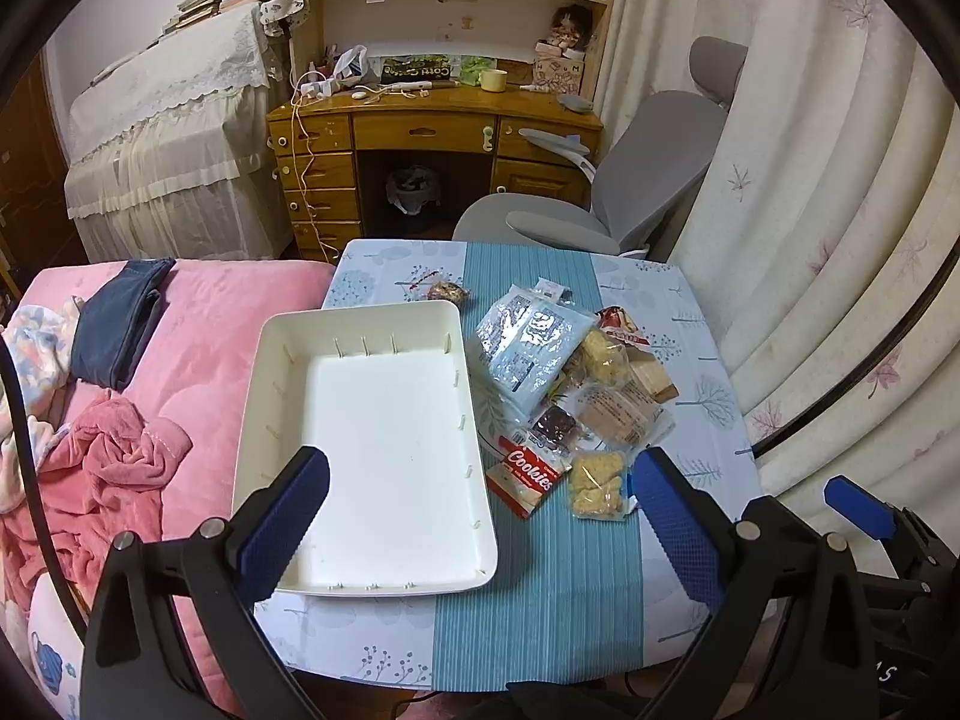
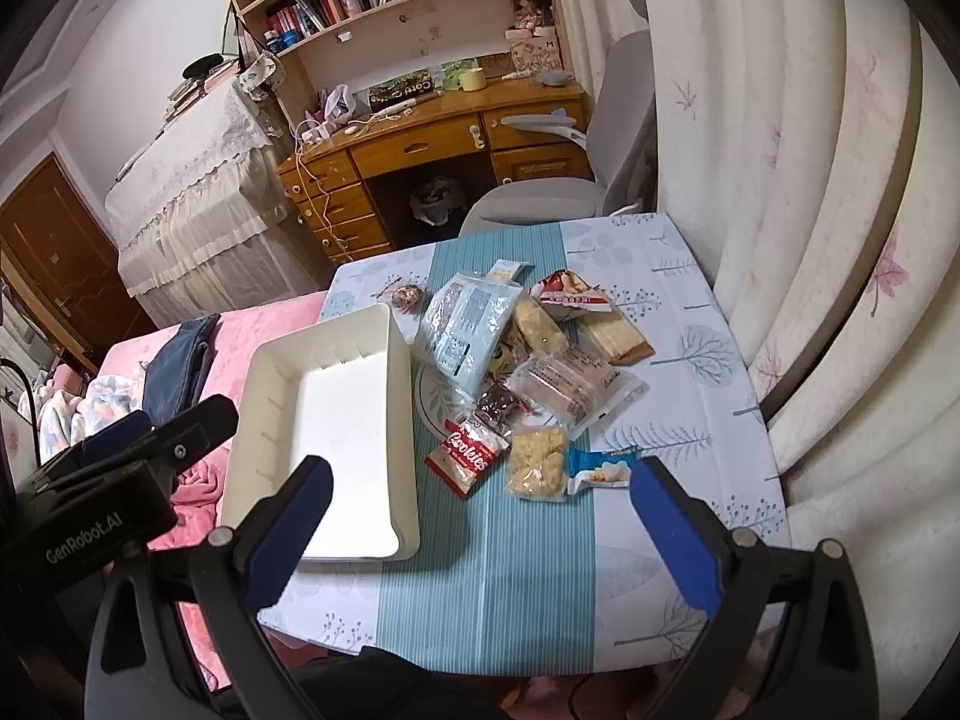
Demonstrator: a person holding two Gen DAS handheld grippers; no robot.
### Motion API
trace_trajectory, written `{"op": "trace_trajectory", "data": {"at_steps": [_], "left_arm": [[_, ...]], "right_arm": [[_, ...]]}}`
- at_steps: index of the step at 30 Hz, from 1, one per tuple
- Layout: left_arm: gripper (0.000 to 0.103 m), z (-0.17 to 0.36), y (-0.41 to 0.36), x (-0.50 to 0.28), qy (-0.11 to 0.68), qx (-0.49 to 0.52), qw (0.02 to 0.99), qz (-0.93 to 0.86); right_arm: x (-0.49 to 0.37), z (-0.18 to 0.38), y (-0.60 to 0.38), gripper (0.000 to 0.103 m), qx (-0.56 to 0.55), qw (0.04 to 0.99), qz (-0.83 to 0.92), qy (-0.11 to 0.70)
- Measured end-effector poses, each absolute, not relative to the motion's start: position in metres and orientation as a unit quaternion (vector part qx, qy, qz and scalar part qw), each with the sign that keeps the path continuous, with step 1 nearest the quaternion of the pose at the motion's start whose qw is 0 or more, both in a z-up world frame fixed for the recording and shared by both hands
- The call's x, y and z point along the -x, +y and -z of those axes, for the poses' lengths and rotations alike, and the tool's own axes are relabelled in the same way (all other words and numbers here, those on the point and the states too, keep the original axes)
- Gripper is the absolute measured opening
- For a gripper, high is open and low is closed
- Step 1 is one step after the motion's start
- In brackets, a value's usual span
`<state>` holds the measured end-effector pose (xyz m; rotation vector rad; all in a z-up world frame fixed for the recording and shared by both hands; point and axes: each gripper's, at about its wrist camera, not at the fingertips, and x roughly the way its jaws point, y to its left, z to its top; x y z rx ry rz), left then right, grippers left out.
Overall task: Organize snacks
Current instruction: 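Move both tools toward the snack pile beside the white tray, then grasp the blue-wrapped snack bar with right tool while left tool grasps the clear cookie bag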
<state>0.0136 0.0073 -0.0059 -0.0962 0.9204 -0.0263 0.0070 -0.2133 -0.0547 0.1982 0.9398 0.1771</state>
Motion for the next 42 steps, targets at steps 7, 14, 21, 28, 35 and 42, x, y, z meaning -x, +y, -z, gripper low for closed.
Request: {"op": "trace_trajectory", "data": {"at_steps": [7, 14, 21, 28, 35, 42], "left_arm": [[0.100, 0.002, 0.014, -0.019, 0.435, 0.040, 0.899, 0.031], [0.100, 0.002, 0.017, -0.024, 0.431, 0.030, 0.900, 0.060], [0.100, 0.007, 0.018, -0.031, 0.437, 0.020, 0.894, 0.093], [0.100, 0.028, 0.008, -0.039, 0.477, -0.004, 0.871, 0.115], [0.100, 0.040, -0.004, -0.045, 0.497, -0.023, 0.858, 0.125], [0.100, 0.057, -0.025, -0.056, 0.525, -0.019, 0.840, 0.132]], "right_arm": [[-0.013, 0.050, -0.204, 0.100, -0.085, 0.887, -0.080, 0.448], [-0.016, 0.040, -0.202, 0.100, -0.081, 0.894, -0.063, 0.436], [-0.002, 0.039, -0.187, 0.100, -0.074, 0.901, -0.040, 0.427], [0.011, 0.045, -0.186, 0.100, -0.035, 0.910, 0.007, 0.413], [0.022, 0.065, -0.189, 0.100, 0.016, 0.909, 0.032, 0.415], [0.016, 0.085, -0.206, 0.100, 0.011, 0.895, 0.000, 0.445]]}}
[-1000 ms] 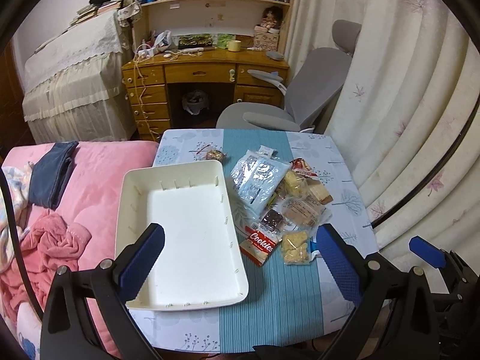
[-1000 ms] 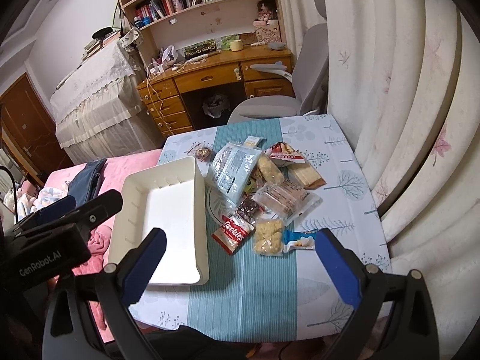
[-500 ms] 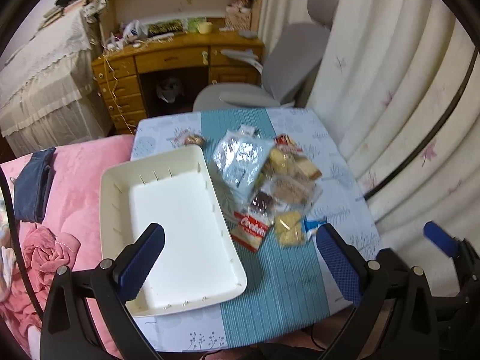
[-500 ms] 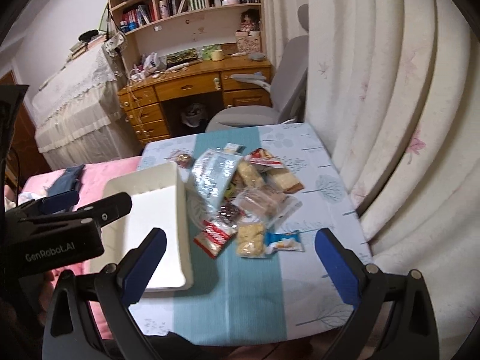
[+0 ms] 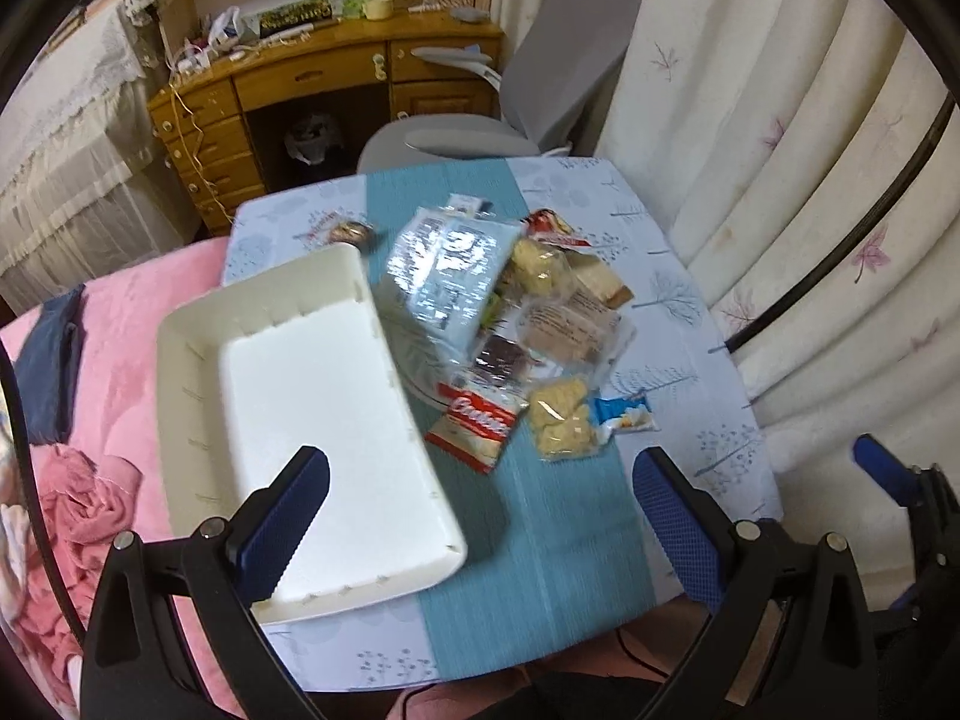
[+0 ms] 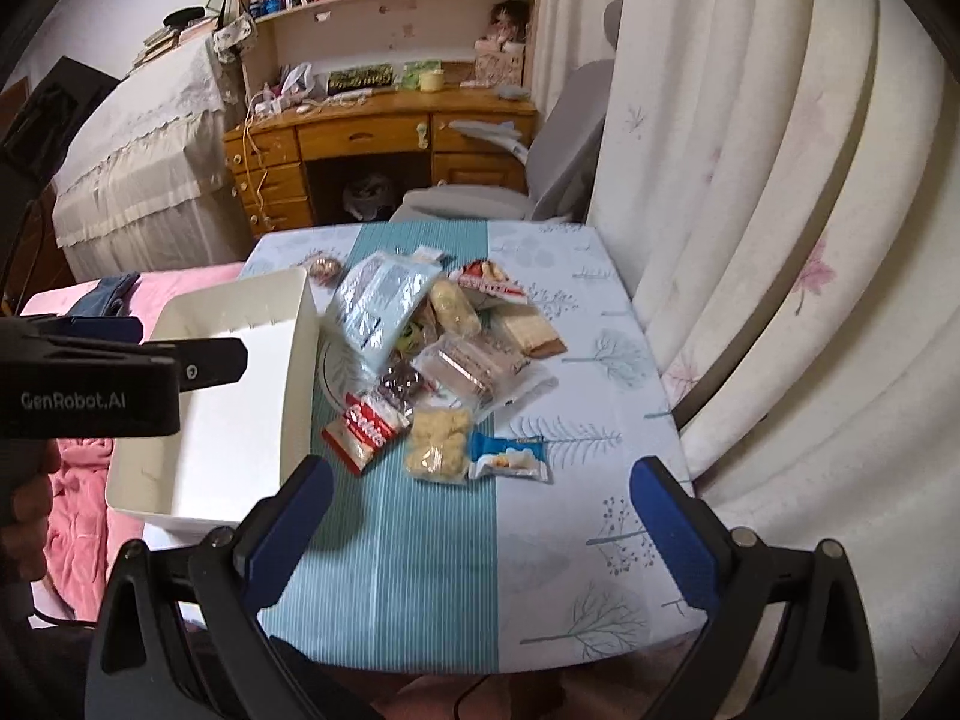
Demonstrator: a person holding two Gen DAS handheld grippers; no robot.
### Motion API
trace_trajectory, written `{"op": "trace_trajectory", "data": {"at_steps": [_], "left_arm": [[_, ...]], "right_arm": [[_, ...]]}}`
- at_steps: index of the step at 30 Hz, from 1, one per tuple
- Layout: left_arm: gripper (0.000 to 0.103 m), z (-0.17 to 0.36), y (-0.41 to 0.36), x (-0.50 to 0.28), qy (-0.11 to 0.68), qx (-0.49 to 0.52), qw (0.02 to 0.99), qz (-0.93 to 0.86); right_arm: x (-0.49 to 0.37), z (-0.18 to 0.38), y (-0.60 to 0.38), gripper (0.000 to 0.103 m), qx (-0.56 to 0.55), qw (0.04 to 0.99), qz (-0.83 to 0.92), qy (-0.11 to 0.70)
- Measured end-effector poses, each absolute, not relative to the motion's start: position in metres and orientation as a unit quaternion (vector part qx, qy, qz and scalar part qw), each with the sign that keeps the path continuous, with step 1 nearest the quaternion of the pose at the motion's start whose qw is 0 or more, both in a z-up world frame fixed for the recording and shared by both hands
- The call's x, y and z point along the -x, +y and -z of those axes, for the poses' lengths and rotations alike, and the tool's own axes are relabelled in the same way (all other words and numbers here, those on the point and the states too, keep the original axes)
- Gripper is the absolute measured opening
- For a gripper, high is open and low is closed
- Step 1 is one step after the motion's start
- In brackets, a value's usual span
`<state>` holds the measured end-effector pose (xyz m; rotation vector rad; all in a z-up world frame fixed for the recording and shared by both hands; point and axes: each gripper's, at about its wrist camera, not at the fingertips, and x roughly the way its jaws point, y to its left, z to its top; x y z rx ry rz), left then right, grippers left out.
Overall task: Organize snacks
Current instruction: 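Grasp the blue-wrapped snack bar with right tool while left tool grasps the clear cookie bag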
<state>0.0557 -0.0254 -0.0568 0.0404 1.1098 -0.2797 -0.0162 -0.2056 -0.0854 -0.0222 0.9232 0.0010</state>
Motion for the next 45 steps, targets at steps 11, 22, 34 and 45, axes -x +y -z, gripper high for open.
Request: {"op": "trace_trajectory", "data": {"at_steps": [11, 22, 34, 45], "left_arm": [[0.100, 0.093, -0.074, -0.082, 0.579, -0.009, 0.810, 0.095], [0.100, 0.160, -0.109, -0.108, 0.640, 0.026, 0.767, 0.029], [0.100, 0.240, -0.138, -0.141, 0.701, 0.039, 0.712, -0.015], [0.097, 0.283, -0.165, -0.159, 0.731, 0.033, 0.681, -0.014]], "right_arm": [[-0.028, 0.107, -0.242, 0.100, 0.045, 0.869, -0.111, 0.479], [-0.062, 0.154, -0.263, 0.099, 0.136, 0.840, -0.240, 0.467], [-0.092, 0.225, -0.279, 0.098, 0.135, 0.816, -0.292, 0.480], [-0.096, 0.268, -0.277, 0.093, 0.180, 0.803, -0.326, 0.466]]}}
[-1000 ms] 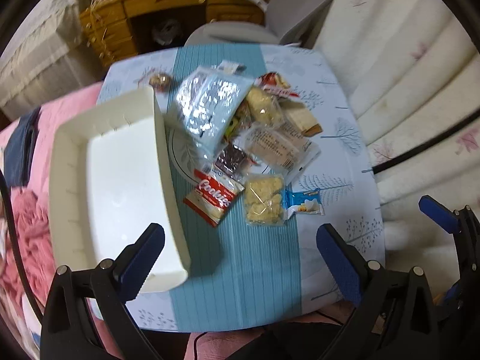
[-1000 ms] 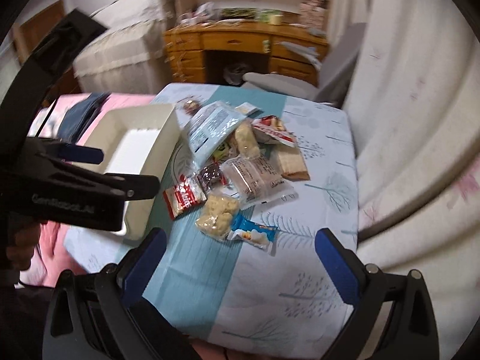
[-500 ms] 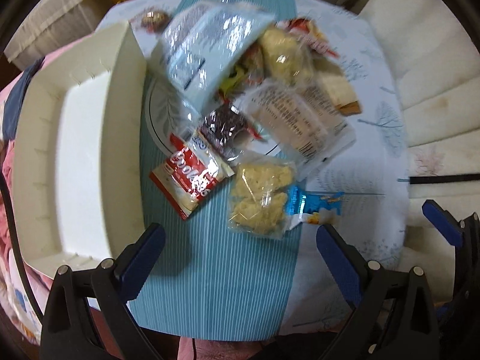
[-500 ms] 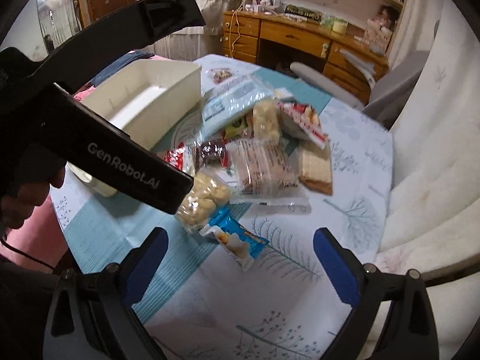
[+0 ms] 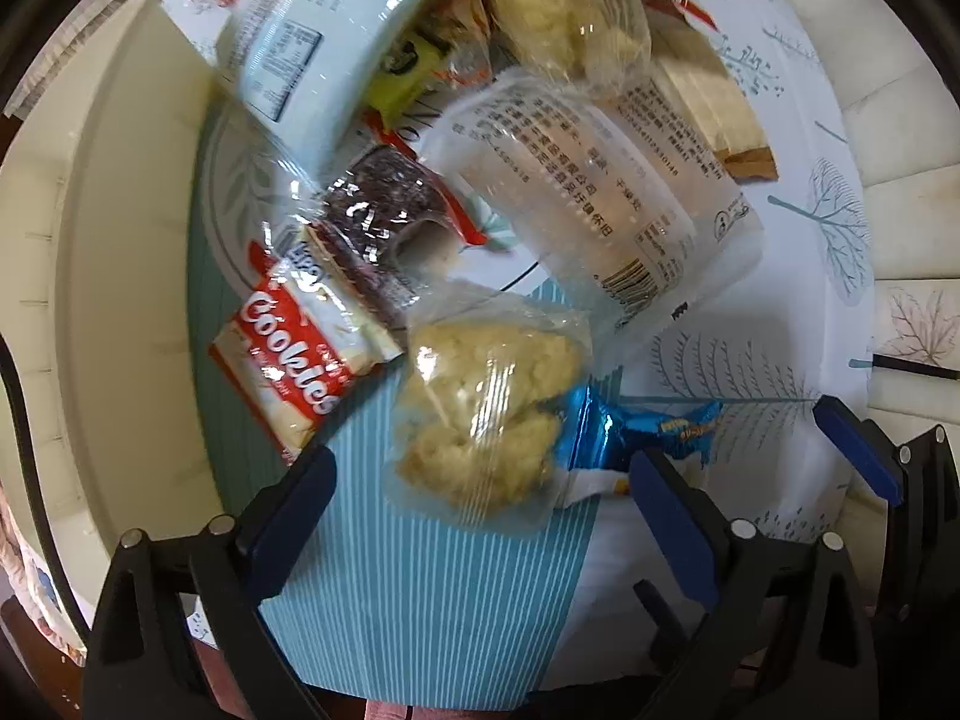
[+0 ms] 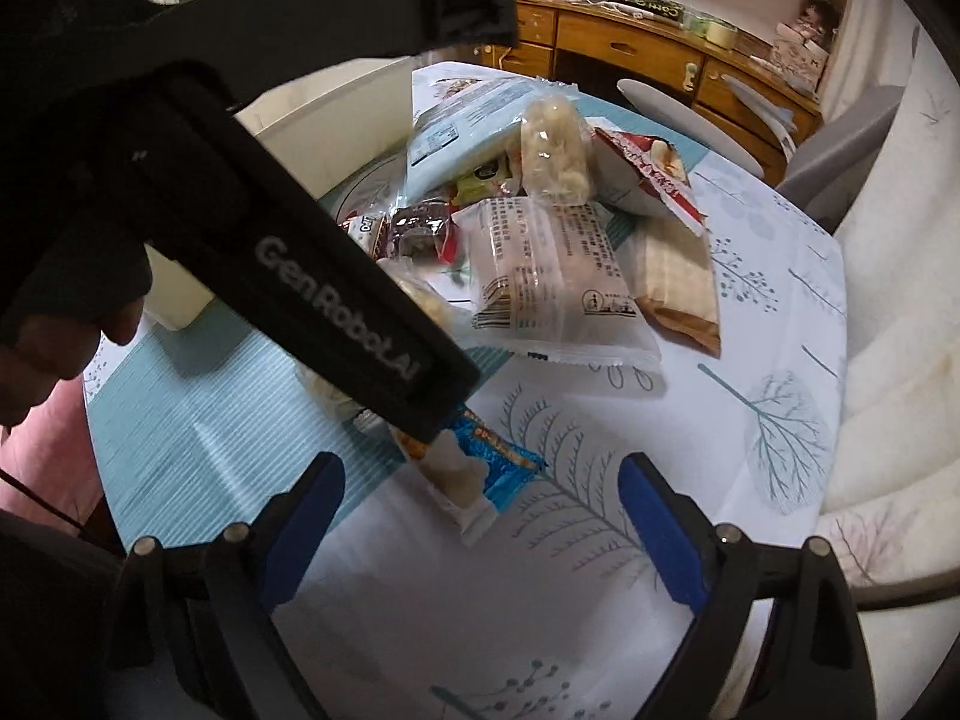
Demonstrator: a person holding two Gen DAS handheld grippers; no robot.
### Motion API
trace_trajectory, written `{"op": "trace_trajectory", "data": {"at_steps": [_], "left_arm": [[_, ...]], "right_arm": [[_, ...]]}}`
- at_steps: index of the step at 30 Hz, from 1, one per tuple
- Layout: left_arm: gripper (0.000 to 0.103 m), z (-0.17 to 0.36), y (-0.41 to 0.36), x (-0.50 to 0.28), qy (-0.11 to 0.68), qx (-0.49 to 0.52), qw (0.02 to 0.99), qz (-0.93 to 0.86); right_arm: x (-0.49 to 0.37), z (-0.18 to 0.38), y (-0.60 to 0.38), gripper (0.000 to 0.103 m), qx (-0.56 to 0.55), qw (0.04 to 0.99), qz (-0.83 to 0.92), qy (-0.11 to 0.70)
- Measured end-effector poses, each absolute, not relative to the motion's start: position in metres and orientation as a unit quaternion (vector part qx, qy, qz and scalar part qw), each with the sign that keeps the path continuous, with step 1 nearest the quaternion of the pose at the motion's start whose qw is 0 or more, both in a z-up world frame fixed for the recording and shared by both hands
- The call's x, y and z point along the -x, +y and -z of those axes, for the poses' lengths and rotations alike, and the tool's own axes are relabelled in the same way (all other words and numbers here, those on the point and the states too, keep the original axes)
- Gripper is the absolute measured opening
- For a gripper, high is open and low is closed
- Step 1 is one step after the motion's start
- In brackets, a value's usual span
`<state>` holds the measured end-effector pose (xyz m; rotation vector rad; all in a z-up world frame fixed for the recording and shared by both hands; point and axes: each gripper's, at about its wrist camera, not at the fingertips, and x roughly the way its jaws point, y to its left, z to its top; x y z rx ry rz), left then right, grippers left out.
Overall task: Organize snacks
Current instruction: 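Grasp the blue-wrapped snack bar with right tool while left tool grasps the clear cookie bag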
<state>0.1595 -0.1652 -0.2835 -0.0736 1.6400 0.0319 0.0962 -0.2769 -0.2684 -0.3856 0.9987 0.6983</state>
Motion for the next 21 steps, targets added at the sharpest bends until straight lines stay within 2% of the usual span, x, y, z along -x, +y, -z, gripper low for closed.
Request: {"op": "trace_trajectory", "data": {"at_steps": [9, 14, 21], "left_arm": [[0.083, 0.302, -0.170, -0.173, 0.738, 0.064, 0.672, -0.004], [0.074, 0.308, -0.166, -0.189, 0.736, 0.078, 0.672, -0.002], [0.068, 0.316, -0.159, -0.200, 0.728, 0.089, 0.680, 0.008]], "right_arm": [[-0.108, 0.285, -0.274, 0.082, 0.180, 0.793, -0.352, 0.464], [-0.113, 0.295, -0.269, 0.065, 0.188, 0.781, -0.361, 0.474], [-0.116, 0.301, -0.265, 0.058, 0.182, 0.766, -0.386, 0.481]]}}
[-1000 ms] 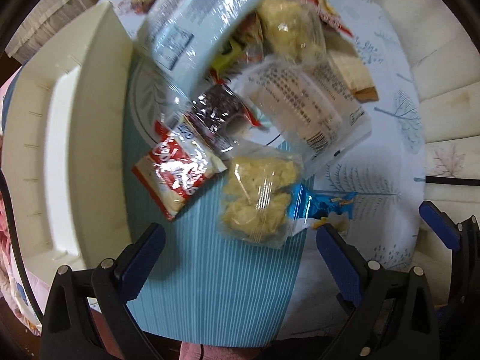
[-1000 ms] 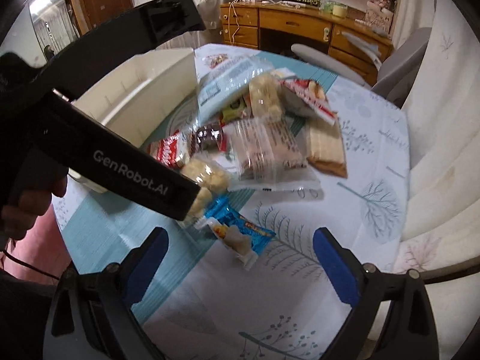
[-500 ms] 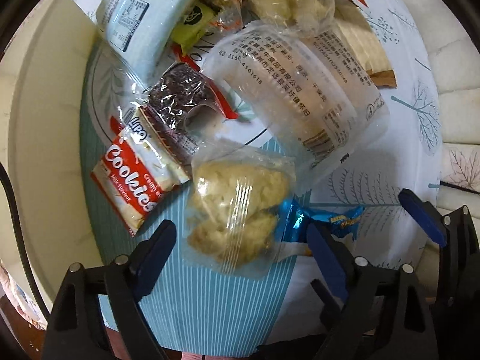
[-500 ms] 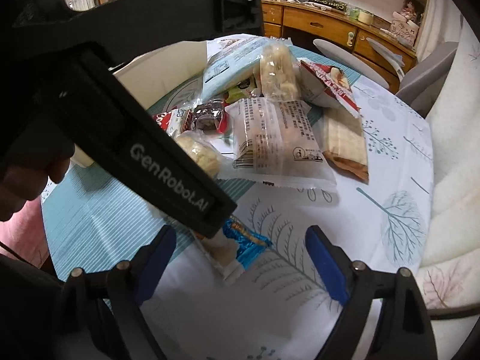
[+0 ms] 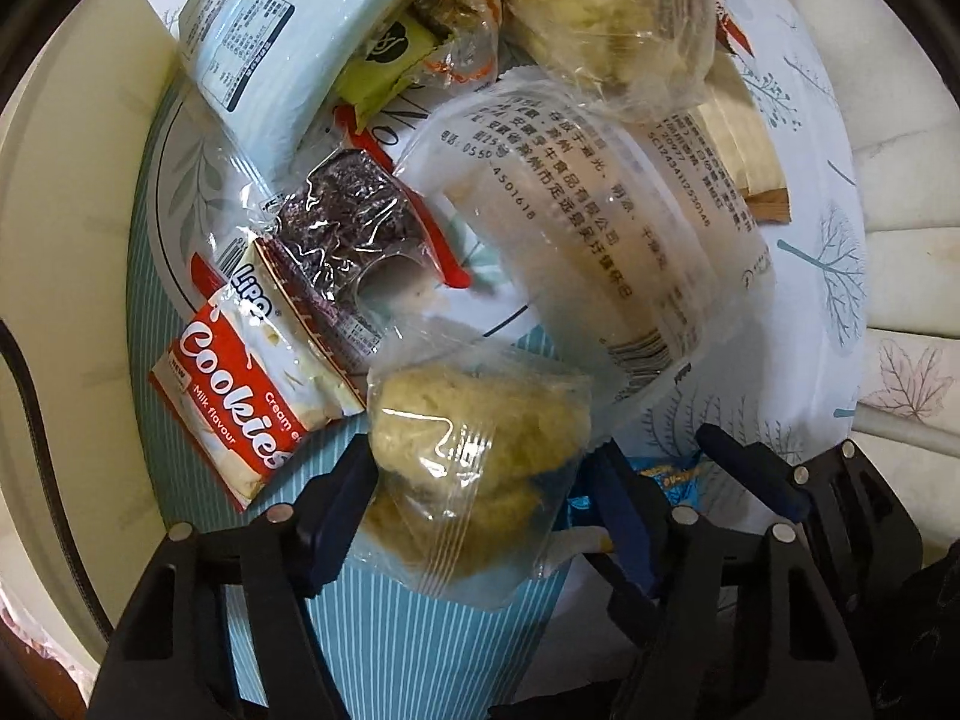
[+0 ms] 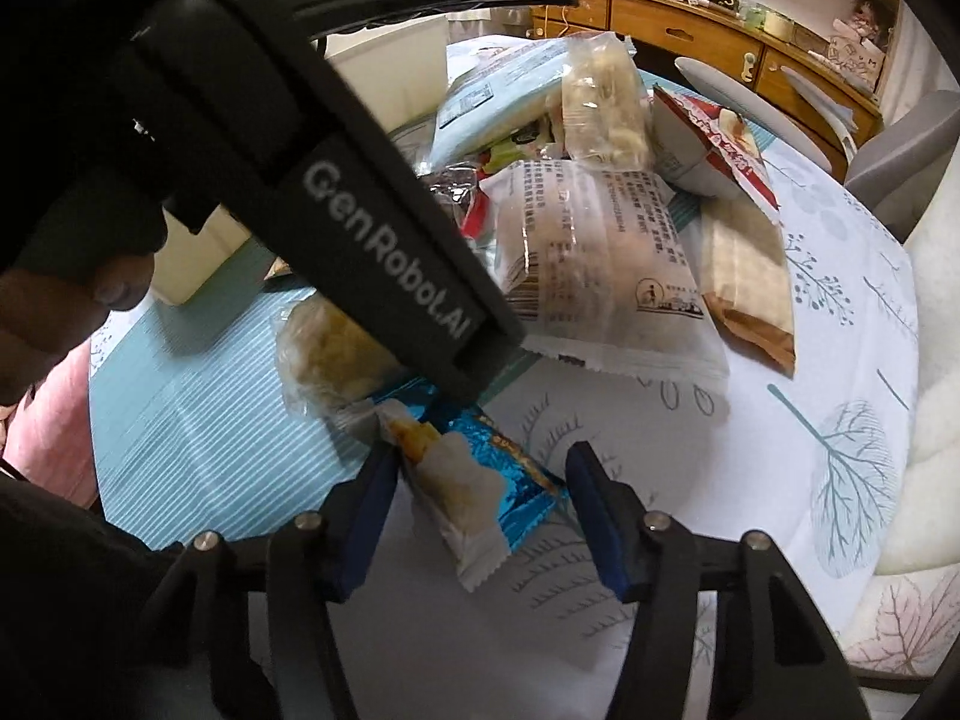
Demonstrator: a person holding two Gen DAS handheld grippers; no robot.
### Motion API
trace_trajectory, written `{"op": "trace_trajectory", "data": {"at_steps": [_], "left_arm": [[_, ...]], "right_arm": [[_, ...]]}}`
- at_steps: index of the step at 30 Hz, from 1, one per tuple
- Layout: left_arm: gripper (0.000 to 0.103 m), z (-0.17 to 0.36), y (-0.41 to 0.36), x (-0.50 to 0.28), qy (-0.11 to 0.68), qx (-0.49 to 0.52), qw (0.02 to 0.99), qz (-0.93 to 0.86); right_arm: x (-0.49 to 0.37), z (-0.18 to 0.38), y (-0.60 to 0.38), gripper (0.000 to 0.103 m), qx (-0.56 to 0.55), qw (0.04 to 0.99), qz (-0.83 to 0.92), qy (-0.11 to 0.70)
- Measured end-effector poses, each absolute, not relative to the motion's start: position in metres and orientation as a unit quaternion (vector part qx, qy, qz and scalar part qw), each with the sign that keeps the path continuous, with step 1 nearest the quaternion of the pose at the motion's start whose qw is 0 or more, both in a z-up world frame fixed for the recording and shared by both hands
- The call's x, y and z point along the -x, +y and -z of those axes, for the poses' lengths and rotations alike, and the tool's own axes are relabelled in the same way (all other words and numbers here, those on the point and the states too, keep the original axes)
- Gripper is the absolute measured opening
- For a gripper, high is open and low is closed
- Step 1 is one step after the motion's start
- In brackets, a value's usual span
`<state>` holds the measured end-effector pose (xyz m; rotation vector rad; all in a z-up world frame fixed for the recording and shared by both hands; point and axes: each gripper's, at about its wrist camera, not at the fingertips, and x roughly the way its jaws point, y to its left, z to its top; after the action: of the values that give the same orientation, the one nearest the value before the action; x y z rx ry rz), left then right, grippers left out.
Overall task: Organize snacks
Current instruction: 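Grasp the blue-wrapped snack bar with right tool while left tool grasps the clear cookie bag, then lift both held snacks and carry them over the white tray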
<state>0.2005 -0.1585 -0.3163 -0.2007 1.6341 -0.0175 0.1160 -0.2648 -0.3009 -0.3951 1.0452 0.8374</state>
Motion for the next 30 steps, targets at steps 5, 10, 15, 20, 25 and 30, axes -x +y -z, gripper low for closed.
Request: {"op": "trace_trajectory", "data": {"at_steps": [5, 10, 15, 20, 25, 30], "left_arm": [[0.056, 0.320, -0.155, -0.197, 0.723, 0.091, 0.685, 0.011], [0.055, 0.314, -0.150, -0.194, 0.724, 0.088, 0.685, -0.003], [0.054, 0.304, -0.154, -0.181, 0.730, 0.090, 0.677, -0.019], [0.054, 0.301, -0.142, -0.170, 0.736, 0.089, 0.670, -0.037], [0.054, 0.285, -0.135, -0.156, 0.735, 0.085, 0.672, -0.042], [0.054, 0.255, -0.127, -0.151, 0.721, 0.085, 0.687, -0.037]], "right_arm": [[-0.124, 0.302, -0.263, 0.052, 0.161, 0.757, -0.389, 0.500], [-0.127, 0.303, -0.263, 0.035, 0.131, 0.750, -0.381, 0.524], [-0.133, 0.303, -0.273, 0.034, 0.097, 0.749, -0.362, 0.547], [-0.140, 0.304, -0.288, 0.034, 0.064, 0.745, -0.341, 0.569], [-0.139, 0.303, -0.305, 0.033, 0.035, 0.747, -0.327, 0.578], [-0.129, 0.292, -0.309, 0.033, 0.020, 0.751, -0.327, 0.574]]}}
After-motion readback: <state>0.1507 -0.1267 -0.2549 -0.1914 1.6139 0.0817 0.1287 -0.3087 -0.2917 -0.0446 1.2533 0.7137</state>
